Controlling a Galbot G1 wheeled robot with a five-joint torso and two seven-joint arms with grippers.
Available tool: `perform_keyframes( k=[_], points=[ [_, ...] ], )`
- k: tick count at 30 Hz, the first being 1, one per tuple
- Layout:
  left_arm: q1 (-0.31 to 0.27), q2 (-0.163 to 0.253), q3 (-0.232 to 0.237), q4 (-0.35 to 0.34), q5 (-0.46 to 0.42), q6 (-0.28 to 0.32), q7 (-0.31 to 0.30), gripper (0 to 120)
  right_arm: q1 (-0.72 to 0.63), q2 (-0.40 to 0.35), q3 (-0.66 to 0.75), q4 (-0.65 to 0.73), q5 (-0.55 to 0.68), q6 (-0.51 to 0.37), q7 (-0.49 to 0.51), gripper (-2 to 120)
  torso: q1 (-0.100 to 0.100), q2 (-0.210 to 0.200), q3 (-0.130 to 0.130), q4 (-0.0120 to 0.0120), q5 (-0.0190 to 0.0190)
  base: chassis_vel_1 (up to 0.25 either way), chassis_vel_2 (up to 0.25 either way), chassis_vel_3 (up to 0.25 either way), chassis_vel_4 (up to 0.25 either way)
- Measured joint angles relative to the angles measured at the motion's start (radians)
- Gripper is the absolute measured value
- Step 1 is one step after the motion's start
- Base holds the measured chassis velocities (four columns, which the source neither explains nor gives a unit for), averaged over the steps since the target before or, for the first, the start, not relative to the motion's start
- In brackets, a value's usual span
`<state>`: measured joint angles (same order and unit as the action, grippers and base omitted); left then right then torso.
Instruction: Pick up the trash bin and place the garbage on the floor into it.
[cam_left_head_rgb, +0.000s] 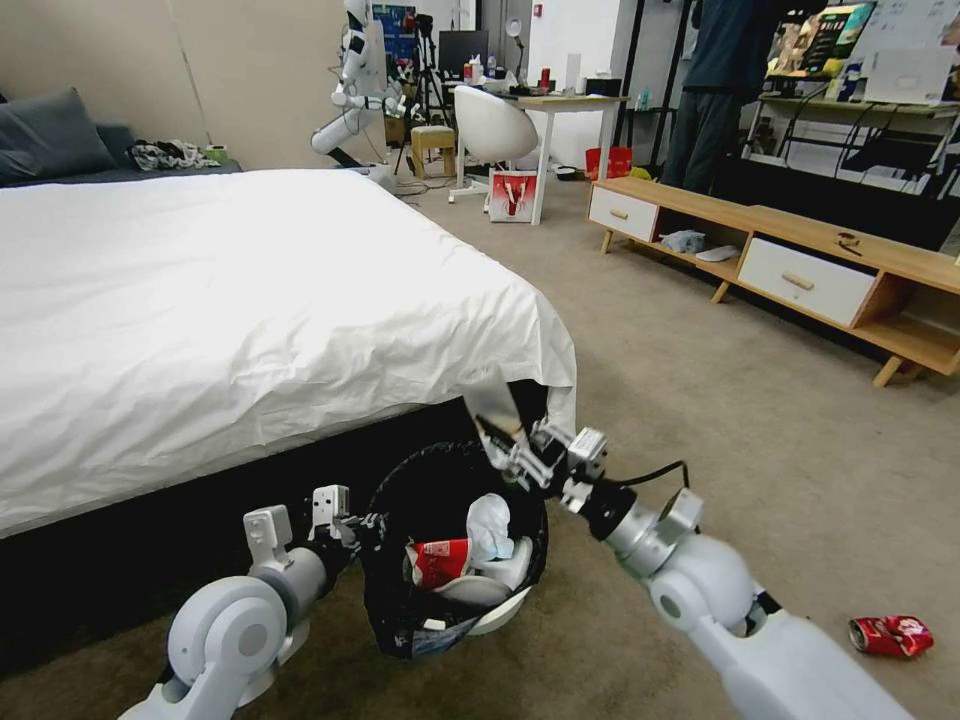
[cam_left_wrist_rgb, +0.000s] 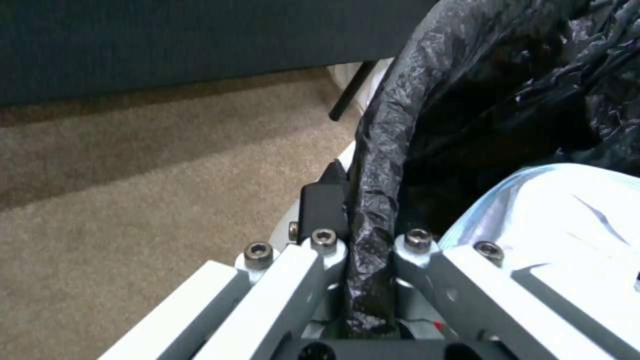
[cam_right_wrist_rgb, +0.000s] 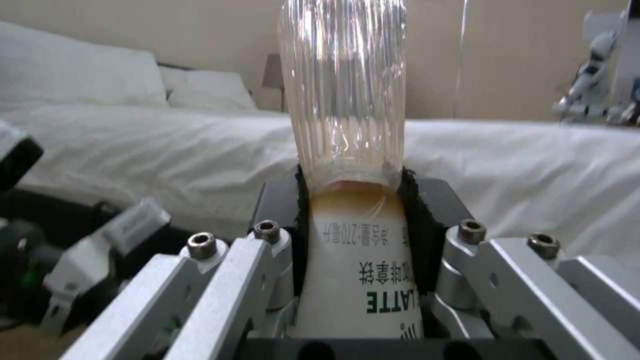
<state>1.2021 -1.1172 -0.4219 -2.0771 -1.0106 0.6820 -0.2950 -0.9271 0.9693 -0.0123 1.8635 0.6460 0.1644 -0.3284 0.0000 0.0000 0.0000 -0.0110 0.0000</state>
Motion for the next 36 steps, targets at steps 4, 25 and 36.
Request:
perform_keyframes(
  k=[4, 25, 36],
  points=[
    [0.003, 0.0, -0.003, -0.007, 0.002, -0.002, 0.004, 2, 0.0, 0.0, -0.046, -0.019, -0.001, -0.014, 0.013, 26, 0.0, 0.0, 0.0, 0.0, 0.0, 0.0, 0.0, 0.0, 0.0],
    [0.007, -0.015, 0.001, -0.012, 0.014, -0.004, 0.005, 2, 0.009, 0.003, -0.13, -0.06, -0.026, -0.031, 0.037, 26, 0.0, 0.0, 0.0, 0.0, 0.0, 0.0, 0.0, 0.0, 0.0],
    [0.016, -0.018, -0.001, -0.02, 0.017, -0.005, 0.007, 2, 0.008, 0.003, -0.131, -0.06, -0.037, -0.067, 0.051, 47, 0.0, 0.0, 0.0, 0.0, 0.0, 0.0, 0.0, 0.0, 0.0]
  ],
)
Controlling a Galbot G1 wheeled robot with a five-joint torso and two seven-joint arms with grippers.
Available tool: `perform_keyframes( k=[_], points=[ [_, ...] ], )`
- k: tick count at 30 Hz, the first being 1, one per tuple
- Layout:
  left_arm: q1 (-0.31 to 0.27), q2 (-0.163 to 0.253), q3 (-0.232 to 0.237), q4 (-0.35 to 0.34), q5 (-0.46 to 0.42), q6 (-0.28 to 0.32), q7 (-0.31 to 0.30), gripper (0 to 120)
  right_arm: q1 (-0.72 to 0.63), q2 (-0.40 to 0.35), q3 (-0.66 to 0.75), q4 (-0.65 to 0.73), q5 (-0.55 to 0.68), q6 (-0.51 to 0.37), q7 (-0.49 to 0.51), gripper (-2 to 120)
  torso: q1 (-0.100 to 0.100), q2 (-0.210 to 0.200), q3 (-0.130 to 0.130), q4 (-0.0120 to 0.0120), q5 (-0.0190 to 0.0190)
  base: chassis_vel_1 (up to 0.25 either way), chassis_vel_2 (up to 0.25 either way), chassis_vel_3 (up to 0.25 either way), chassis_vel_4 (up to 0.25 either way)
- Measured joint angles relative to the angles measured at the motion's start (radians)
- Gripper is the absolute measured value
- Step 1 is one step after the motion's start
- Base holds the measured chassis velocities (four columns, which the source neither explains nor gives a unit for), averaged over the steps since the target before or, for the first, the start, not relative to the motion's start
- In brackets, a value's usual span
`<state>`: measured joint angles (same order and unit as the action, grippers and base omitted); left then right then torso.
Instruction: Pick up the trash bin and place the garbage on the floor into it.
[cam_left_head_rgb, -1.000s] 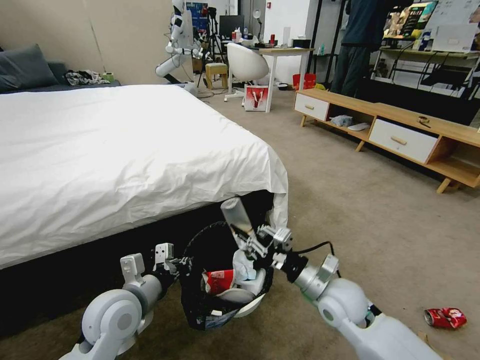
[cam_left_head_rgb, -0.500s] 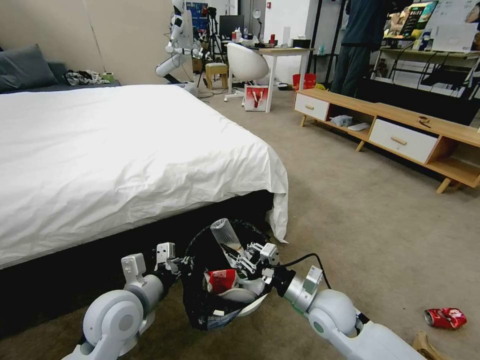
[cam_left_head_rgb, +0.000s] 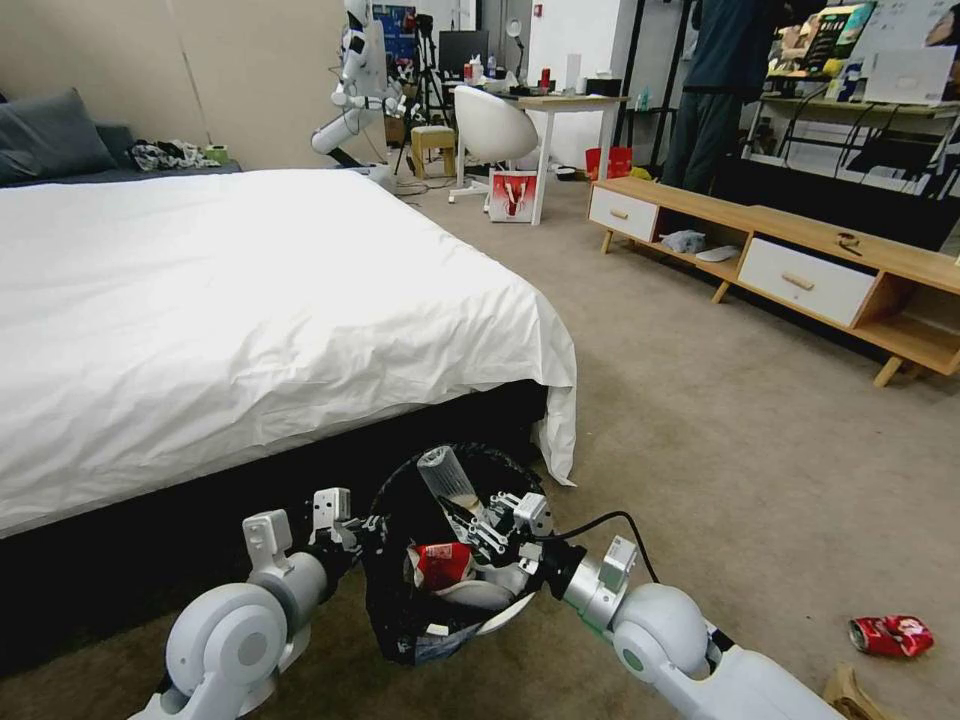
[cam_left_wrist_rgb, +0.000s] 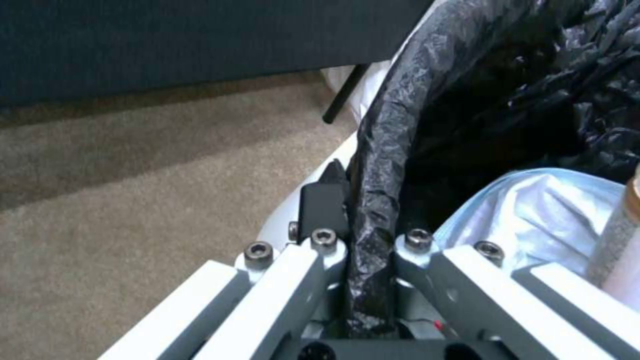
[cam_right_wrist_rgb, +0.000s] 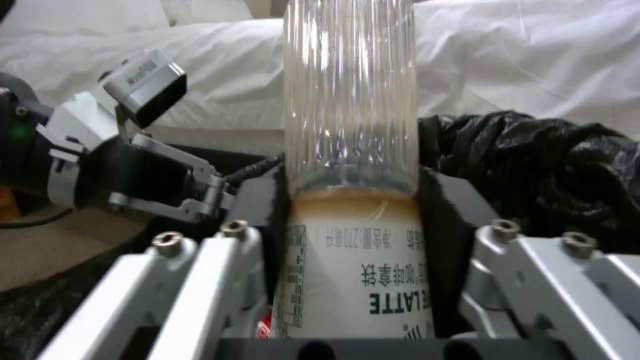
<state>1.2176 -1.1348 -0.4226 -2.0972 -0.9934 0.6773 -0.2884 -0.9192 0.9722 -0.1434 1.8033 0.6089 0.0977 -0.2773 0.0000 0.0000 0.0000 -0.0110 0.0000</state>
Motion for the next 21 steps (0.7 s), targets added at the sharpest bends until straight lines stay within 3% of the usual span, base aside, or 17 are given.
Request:
perform_keyframes(
  k=[6, 9, 14, 21],
  points=[
    [0.006, -0.003, -0.001, -0.013, 0.0, 0.0, 0.0, 2, -0.004, -0.005, -0.012, 0.007, 0.001, -0.021, 0.016, 68, 0.0, 0.0, 0.0, 0.0, 0.0, 0.0, 0.0, 0.0, 0.0],
    [0.008, -0.003, -0.002, -0.015, 0.0, 0.0, 0.0, 2, -0.004, -0.006, -0.013, 0.007, 0.002, -0.026, 0.018, 73, 0.0, 0.0, 0.0, -0.0001, 0.0, 0.0, 0.0, 0.0, 0.0],
    [0.015, -0.006, -0.004, -0.02, 0.003, 0.0, -0.001, 2, -0.003, -0.007, -0.014, 0.01, 0.006, -0.039, 0.026, 96, 0.0, 0.0, 0.0, 0.0, 0.0001, 0.0, 0.0, 0.0, 0.0],
    [0.016, -0.008, -0.004, -0.021, 0.004, 0.0, -0.002, 2, -0.002, -0.007, -0.01, 0.009, 0.01, -0.041, 0.029, 100, 0.0, 0.0, 0.0, 0.0, 0.0, 0.0, 0.0, 0.0, 0.0]
  ],
)
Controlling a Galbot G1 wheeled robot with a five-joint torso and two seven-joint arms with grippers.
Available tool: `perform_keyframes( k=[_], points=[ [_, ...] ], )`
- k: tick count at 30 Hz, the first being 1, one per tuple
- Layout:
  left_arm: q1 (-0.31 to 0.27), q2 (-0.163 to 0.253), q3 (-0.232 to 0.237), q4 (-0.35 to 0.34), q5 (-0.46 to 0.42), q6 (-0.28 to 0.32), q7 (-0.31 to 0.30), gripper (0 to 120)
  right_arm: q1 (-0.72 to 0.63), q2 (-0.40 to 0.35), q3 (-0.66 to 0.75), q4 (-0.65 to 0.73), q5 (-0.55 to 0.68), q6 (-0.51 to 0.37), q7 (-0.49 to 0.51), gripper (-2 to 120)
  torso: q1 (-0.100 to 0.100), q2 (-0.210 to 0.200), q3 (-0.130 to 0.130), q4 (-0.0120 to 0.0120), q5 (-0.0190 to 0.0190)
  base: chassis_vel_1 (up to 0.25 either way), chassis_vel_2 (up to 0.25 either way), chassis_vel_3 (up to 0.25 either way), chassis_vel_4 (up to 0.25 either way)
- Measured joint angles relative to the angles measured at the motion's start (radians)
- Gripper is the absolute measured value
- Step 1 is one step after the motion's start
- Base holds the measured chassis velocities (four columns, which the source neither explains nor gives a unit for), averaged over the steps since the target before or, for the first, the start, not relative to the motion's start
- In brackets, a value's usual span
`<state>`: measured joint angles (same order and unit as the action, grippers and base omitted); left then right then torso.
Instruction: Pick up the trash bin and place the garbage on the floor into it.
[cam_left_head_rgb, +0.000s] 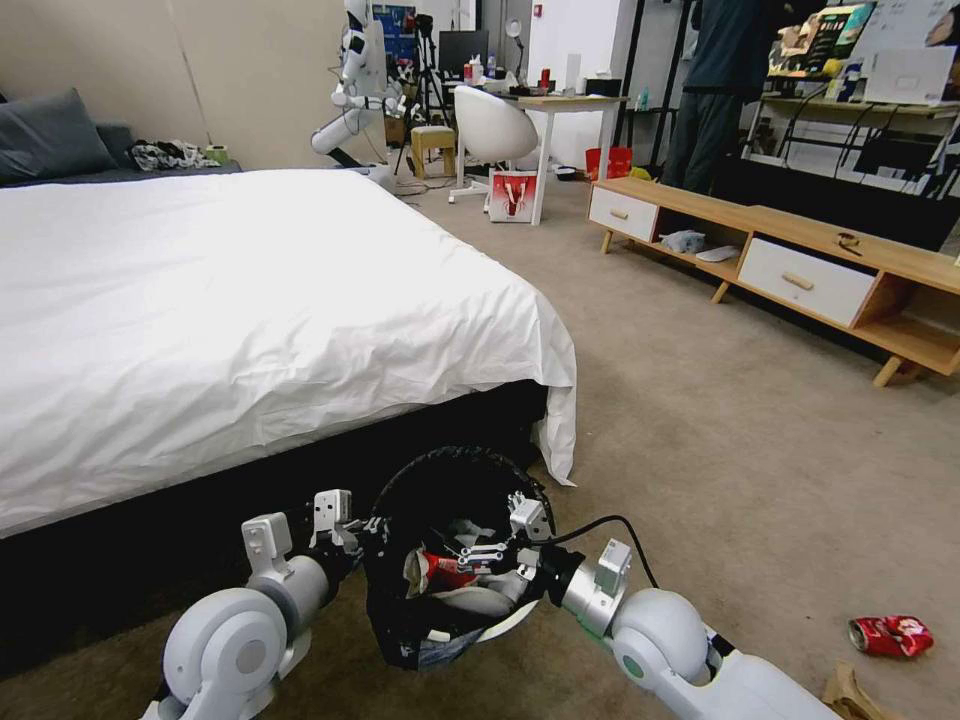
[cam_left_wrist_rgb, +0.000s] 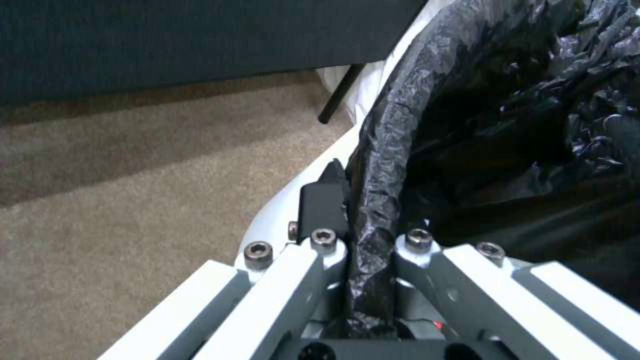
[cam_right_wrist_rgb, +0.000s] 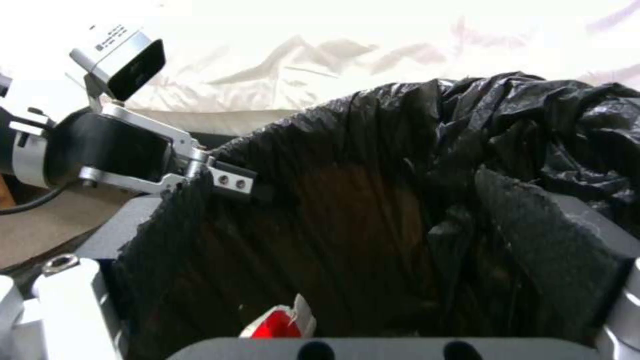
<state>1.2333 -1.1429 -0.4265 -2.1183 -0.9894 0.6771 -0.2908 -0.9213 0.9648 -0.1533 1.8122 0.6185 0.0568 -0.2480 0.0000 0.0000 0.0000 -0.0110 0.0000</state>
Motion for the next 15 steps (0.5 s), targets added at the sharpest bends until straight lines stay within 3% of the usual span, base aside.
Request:
perform_keyframes(
  k=[8, 15],
  points=[
    [0.002, 0.0, -0.004, 0.005, 0.0, 0.0, -0.001, 2, 0.005, 0.008, 0.019, 0.003, -0.006, 0.004, 0.001, 100, 0.0, 0.0, 0.0, 0.0, 0.0001, 0.0, 0.0, 0.0, 0.0],
    [0.01, -0.015, -0.028, -0.015, -0.011, 0.001, -0.009, 2, 0.031, 0.003, 0.119, 0.072, -0.038, 0.023, 0.0, 100, 0.0, 0.0, 0.0, -0.0002, 0.0, 0.0, 0.0, 0.0, 0.0]
  ],
)
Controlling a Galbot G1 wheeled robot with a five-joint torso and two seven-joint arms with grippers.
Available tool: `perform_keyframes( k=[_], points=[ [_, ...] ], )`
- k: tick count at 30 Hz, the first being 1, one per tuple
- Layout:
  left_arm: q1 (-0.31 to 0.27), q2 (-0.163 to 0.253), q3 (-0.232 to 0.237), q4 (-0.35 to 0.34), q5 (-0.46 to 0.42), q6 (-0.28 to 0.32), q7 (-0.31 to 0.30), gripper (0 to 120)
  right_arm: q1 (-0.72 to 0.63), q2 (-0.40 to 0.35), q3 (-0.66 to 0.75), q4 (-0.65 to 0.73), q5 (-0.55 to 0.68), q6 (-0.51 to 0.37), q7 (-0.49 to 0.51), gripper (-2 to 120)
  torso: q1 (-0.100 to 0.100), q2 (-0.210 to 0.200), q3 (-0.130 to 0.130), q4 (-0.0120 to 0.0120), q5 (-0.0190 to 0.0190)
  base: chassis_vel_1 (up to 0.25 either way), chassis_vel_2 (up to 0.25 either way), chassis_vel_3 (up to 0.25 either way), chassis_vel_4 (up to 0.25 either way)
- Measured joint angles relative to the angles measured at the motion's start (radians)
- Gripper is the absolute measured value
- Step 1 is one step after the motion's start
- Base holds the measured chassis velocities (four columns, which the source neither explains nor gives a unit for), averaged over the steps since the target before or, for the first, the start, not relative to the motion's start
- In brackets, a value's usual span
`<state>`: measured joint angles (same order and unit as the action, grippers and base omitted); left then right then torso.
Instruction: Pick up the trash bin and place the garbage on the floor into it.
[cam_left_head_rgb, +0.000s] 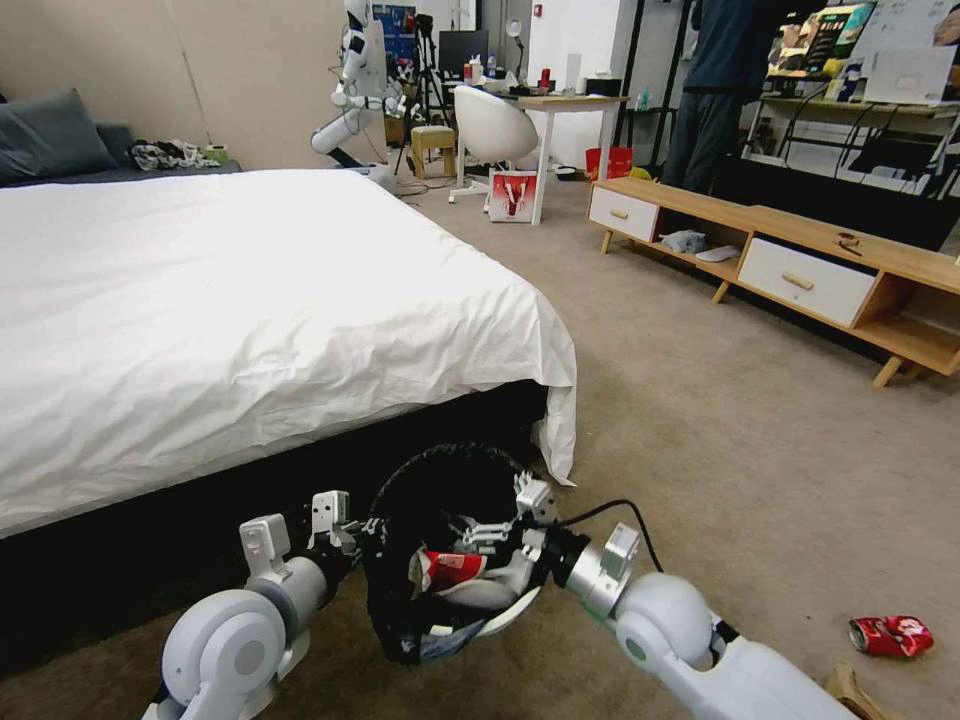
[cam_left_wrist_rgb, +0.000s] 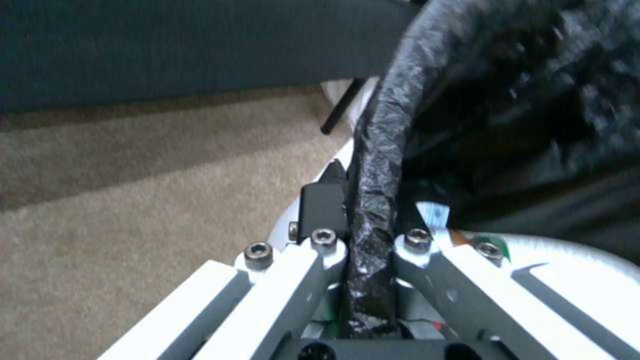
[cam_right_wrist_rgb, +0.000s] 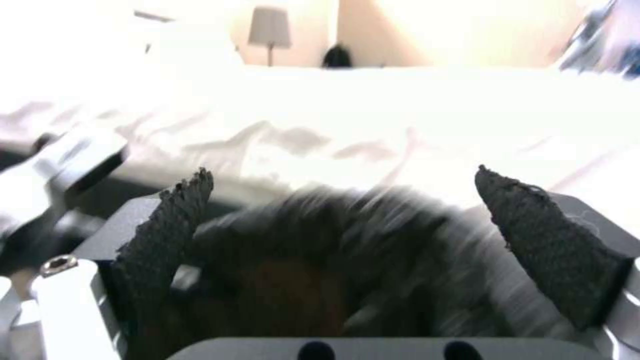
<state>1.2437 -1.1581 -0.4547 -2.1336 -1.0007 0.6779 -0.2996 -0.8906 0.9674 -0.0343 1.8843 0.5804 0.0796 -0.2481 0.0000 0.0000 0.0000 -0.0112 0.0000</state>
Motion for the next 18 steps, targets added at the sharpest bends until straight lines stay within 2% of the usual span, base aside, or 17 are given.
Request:
perform_keyframes(
  k=[9, 18],
  points=[
    [0.009, 0.003, -0.035, -0.013, -0.01, 0.003, -0.001, 2, 0.037, -0.023, 0.161, 0.128, 0.054, 0.002, 0.049, 100, 0.0, 0.0, 0.0, 0.0002, 0.0, 0.0, 0.0, 0.0, 0.0],
    [0.014, 0.002, -0.04, -0.018, -0.011, 0.004, -0.001, 2, 0.042, -0.021, 0.219, 0.152, 0.071, -0.002, 0.056, 100, 0.0, 0.0, 0.0, 0.0002, 0.0, 0.0, 0.0, 0.0, 0.0]
  ],
)
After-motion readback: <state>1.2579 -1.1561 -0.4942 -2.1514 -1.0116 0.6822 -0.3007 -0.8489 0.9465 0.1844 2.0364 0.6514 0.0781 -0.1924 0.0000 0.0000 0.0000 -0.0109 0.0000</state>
